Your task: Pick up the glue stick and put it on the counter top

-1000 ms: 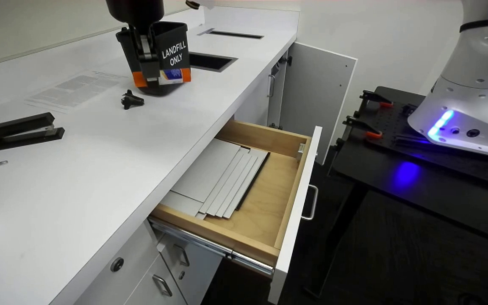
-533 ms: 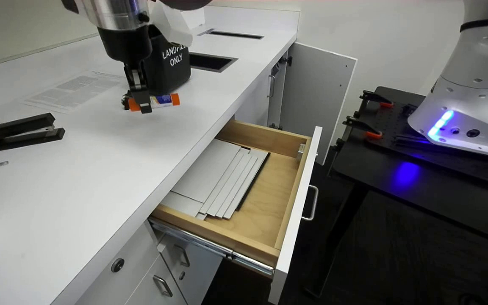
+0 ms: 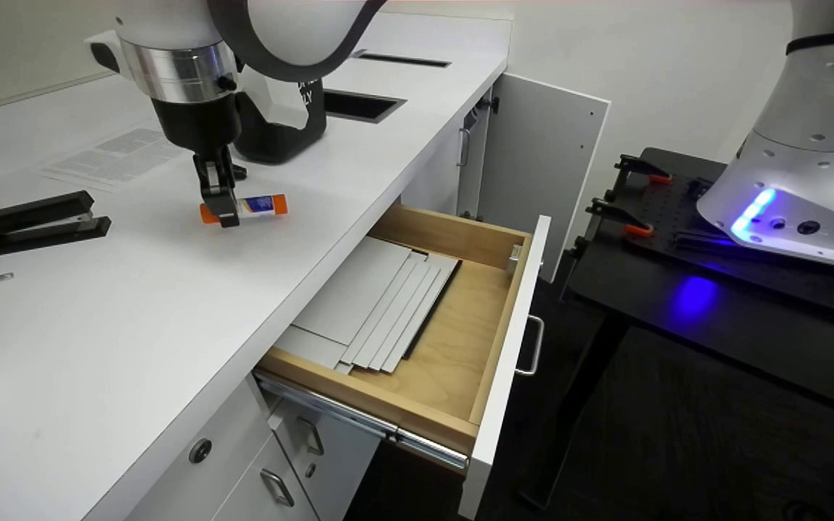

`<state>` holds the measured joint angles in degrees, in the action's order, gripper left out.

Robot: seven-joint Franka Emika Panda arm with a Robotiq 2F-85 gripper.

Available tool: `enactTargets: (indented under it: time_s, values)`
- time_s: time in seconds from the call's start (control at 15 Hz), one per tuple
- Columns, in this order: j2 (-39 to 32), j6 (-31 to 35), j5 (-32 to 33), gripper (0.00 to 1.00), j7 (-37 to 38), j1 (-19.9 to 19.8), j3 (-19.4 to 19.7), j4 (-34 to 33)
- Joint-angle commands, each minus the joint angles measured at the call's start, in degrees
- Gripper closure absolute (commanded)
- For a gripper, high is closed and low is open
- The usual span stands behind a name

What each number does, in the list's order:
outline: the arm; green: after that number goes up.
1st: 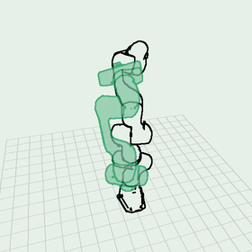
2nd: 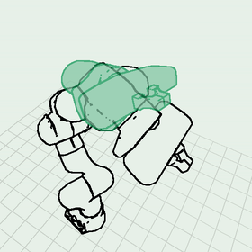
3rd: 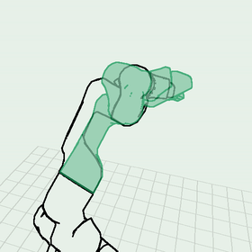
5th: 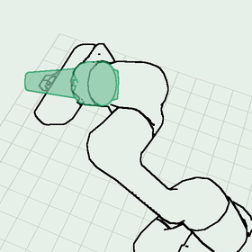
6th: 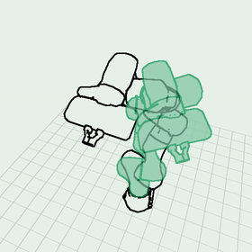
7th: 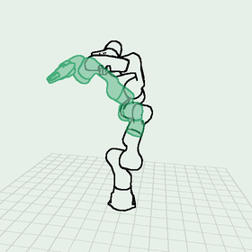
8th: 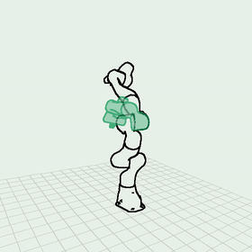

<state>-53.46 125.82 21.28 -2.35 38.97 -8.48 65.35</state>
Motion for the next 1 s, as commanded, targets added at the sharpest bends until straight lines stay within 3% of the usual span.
enactTargets:
  time_s: [0.0,0.4,0.6,0.93]
  values:
    - [-2.33,-0.63,-0.39,0.42,0.99,0.49,0.14,-4.40]
    - [1.72,-2.93,0.21,0.00,2.21,1.50,0.47,-4.76]
    - [6.09,-6.83,-0.14,0.00,2.62,2.26,0.18,-3.91]
    - [11.76,-19.79,-0.73,0.00,2.98,3.46,-0.18,-4.30]
